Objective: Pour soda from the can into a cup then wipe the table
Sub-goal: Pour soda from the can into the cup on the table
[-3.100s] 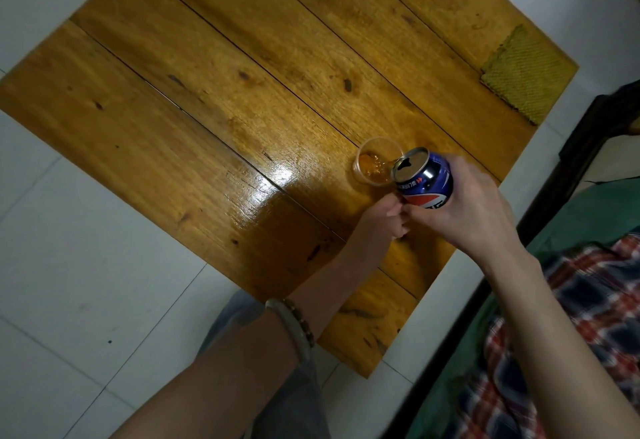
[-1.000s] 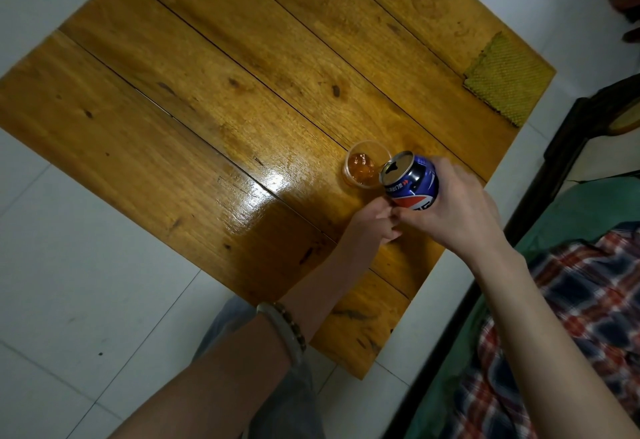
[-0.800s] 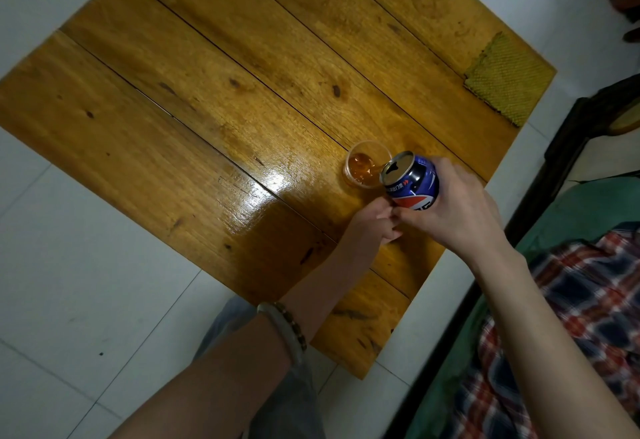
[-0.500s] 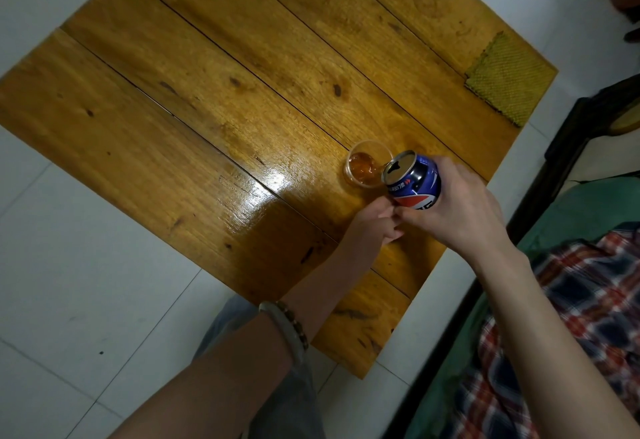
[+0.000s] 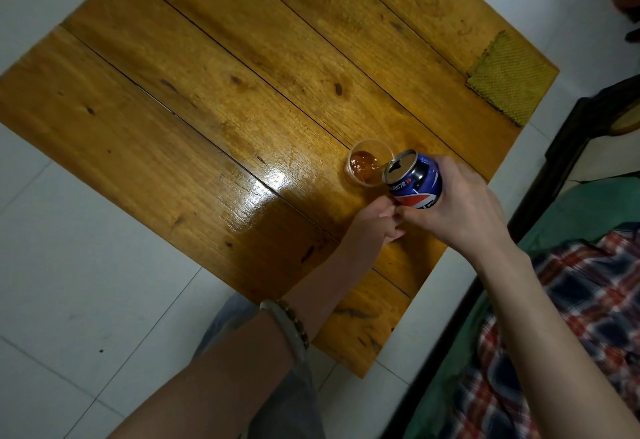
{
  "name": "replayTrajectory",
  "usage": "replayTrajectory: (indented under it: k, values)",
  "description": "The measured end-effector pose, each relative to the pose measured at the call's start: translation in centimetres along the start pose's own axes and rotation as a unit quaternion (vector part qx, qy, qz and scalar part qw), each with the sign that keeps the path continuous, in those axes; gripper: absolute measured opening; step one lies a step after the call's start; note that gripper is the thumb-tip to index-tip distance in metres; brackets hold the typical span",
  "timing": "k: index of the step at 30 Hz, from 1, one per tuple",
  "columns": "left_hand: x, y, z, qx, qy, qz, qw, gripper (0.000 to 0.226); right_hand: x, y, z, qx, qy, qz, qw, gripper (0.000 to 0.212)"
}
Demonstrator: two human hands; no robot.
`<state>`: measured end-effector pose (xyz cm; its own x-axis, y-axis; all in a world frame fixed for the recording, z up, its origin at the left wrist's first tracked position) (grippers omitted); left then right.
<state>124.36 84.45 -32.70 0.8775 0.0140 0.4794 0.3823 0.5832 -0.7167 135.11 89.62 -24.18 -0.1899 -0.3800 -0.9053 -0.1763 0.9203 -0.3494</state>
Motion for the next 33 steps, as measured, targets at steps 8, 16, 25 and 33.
replayTrajectory:
  k: [8,16,25,33]
  values:
    - [-0.2,0.7,-0.5,0.015,-0.028,-0.007,0.999,0.045,-0.1,0.0,-0.1,0.0,0.0,-0.001,1.0,0.077]
    - [0.1,1.2,-0.3,-0.002,-0.034,-0.007,0.999,0.047,-0.2,-0.1,-0.1,0.0,-0.002,0.002,1.0,0.076]
    - [-0.4,1.2,-1.0,0.039,-0.044,-0.04,0.997,0.04,-0.2,-0.2,-0.2,0.002,0.0,-0.003,1.0,0.078]
    - [-0.3,0.9,-0.8,0.03,-0.038,-0.029,0.998,0.04,-0.2,-0.3,-0.2,0.005,0.0,-0.009,1.0,0.078]
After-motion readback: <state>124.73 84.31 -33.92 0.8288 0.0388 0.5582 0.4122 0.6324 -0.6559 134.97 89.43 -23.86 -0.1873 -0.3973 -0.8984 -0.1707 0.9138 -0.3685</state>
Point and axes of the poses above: each hand's wrist, its own y-axis towards the middle knuckle, its own x-axis out of the palm, z = x × y, the point moved 2 cm from there along y, towards the middle knuckle, and after that the axes turned 8 degrees about -x, right-handed, at the moved point
